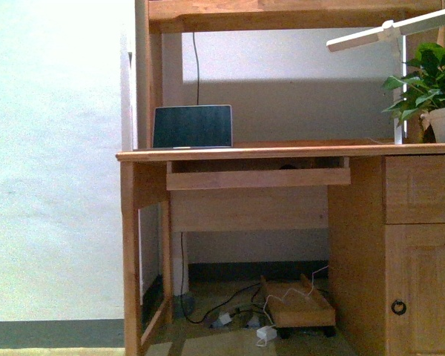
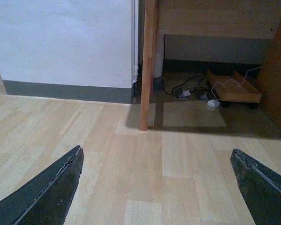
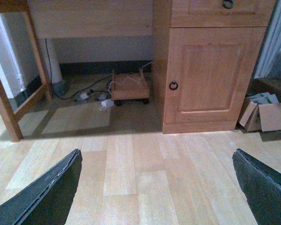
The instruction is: Place mouse
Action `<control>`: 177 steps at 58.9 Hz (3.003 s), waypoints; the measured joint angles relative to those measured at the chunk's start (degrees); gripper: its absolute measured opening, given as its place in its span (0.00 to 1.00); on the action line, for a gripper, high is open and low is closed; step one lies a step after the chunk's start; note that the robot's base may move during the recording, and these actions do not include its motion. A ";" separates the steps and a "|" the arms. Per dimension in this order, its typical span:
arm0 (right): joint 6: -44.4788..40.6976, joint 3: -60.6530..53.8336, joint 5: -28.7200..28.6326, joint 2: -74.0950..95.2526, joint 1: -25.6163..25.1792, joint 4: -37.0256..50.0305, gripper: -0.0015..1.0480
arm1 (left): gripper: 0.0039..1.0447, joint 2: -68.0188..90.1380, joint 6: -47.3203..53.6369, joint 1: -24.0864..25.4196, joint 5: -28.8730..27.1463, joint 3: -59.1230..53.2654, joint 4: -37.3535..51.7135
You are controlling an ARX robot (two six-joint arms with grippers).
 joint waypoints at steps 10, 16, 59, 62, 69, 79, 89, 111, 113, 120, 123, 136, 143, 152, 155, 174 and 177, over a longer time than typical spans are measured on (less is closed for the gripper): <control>0.00 0.00 0.00 0.00 0.00 0.00 0.93 | 0.93 0.00 0.00 0.00 0.00 0.00 0.00; 0.00 0.00 0.00 0.00 0.02 0.00 0.93 | 0.93 0.00 0.00 0.00 0.02 0.00 0.00; 0.00 0.00 0.02 0.00 0.00 0.00 0.93 | 0.93 -0.02 0.00 -0.02 0.00 0.00 0.00; 0.00 0.00 0.02 0.00 0.00 0.00 0.93 | 0.93 0.00 0.00 0.00 0.00 0.00 0.00; 0.00 0.00 0.00 -0.02 0.00 0.00 0.93 | 0.93 0.00 0.00 0.00 0.02 0.00 0.00; 0.00 0.00 0.02 0.00 0.00 0.00 0.93 | 0.93 0.02 0.00 0.00 0.04 0.00 0.00; 0.00 0.00 -0.13 -0.02 0.00 -0.02 0.93 | 0.93 -0.02 0.00 0.00 0.00 0.00 0.00; 0.00 0.00 0.00 -0.02 0.00 -0.02 0.93 | 0.93 0.00 0.00 0.00 0.00 0.00 0.00; 0.00 0.00 0.00 -0.02 0.00 -0.02 0.93 | 0.93 0.00 0.00 0.00 0.02 0.00 0.00; -0.02 0.00 0.02 -0.02 0.00 0.00 0.93 | 0.93 0.00 0.00 0.00 0.00 0.00 0.00; 0.00 0.00 0.00 -0.02 0.00 -0.02 0.93 | 0.93 0.00 0.00 0.00 0.00 0.00 0.00; 0.00 0.00 0.02 -0.02 0.00 0.00 0.93 | 0.93 0.00 0.00 0.00 0.00 0.00 0.02; 0.00 0.00 0.02 -0.02 0.00 0.00 0.93 | 0.93 0.15 -0.39 0.13 0.76 0.04 -0.20; 0.00 0.00 0.02 -0.02 0.00 0.00 0.93 | 0.93 24.30 0.96 8.81 28.52 8.79 -1.79; 0.00 0.00 0.00 -0.02 0.00 0.00 0.93 | 0.93 30.12 5.33 9.66 29.68 11.06 0.57; 0.00 0.00 0.00 -0.02 0.00 0.00 0.93 | 0.93 68.13 56.68 14.32 29.14 16.59 37.75; 0.00 0.00 0.00 -0.02 0.00 0.00 0.93 | 0.93 73.24 64.63 14.36 31.10 18.38 43.06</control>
